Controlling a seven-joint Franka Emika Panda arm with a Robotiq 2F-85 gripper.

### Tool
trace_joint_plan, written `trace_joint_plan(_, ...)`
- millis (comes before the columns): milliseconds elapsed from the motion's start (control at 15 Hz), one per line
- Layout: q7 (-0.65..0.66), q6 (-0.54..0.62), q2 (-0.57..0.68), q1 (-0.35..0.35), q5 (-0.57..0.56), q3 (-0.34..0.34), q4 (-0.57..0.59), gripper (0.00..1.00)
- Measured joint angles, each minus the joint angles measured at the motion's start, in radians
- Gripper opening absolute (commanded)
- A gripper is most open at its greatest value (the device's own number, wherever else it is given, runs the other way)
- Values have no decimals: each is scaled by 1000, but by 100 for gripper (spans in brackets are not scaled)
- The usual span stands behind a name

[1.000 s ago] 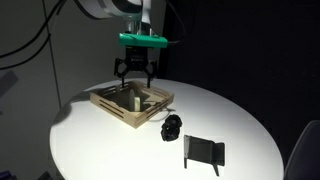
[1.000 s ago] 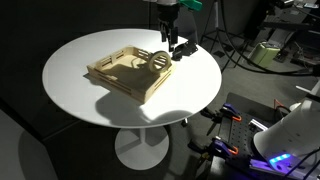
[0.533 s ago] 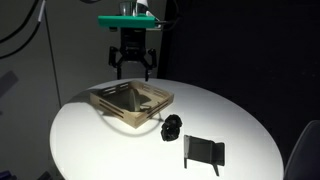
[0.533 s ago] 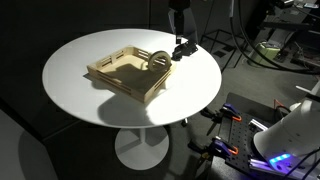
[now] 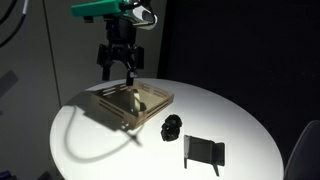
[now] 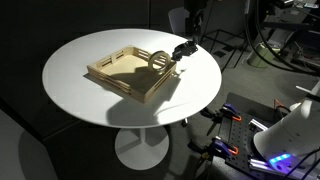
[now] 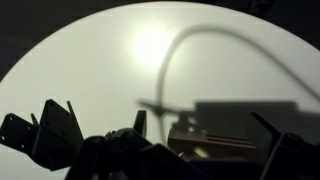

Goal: Place the tape on the tray

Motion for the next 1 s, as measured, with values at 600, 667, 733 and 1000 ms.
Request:
trace_joint_plan(600, 233, -80, -198, -27, 97, -10, -47, 100)
trace_joint_plan(667, 234, -79, -224, -29, 97, -10, -57, 100)
trace_joint_plan(733, 234, -79, -246, -31, 95, -10, -66, 100)
trace_joint_plan(1000, 193, -75, -323, -33, 77, -10, -102, 100)
